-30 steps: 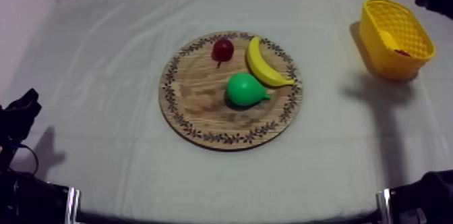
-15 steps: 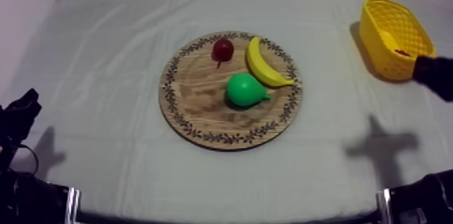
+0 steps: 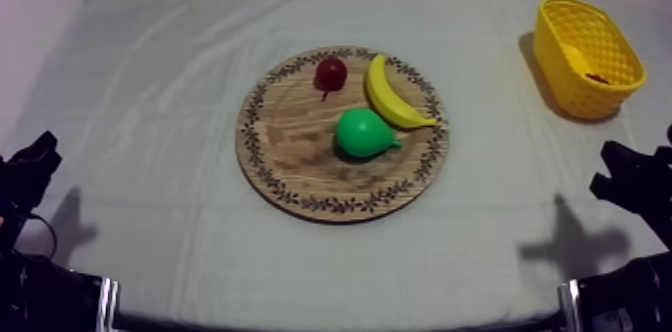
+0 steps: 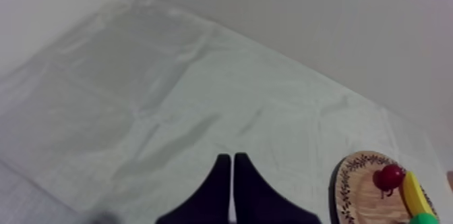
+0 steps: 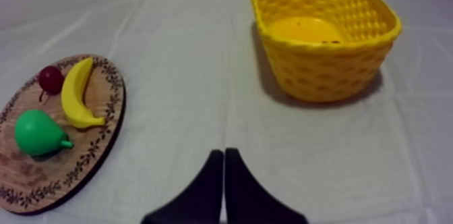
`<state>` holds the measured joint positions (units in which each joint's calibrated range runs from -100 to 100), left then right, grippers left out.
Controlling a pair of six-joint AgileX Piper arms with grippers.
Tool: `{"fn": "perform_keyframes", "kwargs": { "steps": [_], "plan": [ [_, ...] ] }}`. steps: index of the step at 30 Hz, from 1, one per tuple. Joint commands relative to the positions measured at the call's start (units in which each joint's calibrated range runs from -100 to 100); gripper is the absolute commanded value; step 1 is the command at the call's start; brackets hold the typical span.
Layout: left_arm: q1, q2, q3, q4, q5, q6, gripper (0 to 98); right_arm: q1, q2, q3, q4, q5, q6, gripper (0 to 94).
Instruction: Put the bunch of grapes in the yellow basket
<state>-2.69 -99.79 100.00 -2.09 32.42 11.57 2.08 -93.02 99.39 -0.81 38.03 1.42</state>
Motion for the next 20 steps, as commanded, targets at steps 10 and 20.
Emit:
{"fn": "perform_keyframes", "kwargs": {
  "steps": [10, 20],
  "plan": [
    [0.0, 0.0, 0.0, -0.04, 0.0, 0.0, 0.1, 2.5, -2.6, 0.4, -0.1, -0.6, 9.2, 0.5],
    [0.0, 0.0, 0.0, -0.04, 0.0, 0.0, 0.1, 3.1, -2.6, 0.4, -0.1, -0.6, 9.4, 0.5]
  ]
}}
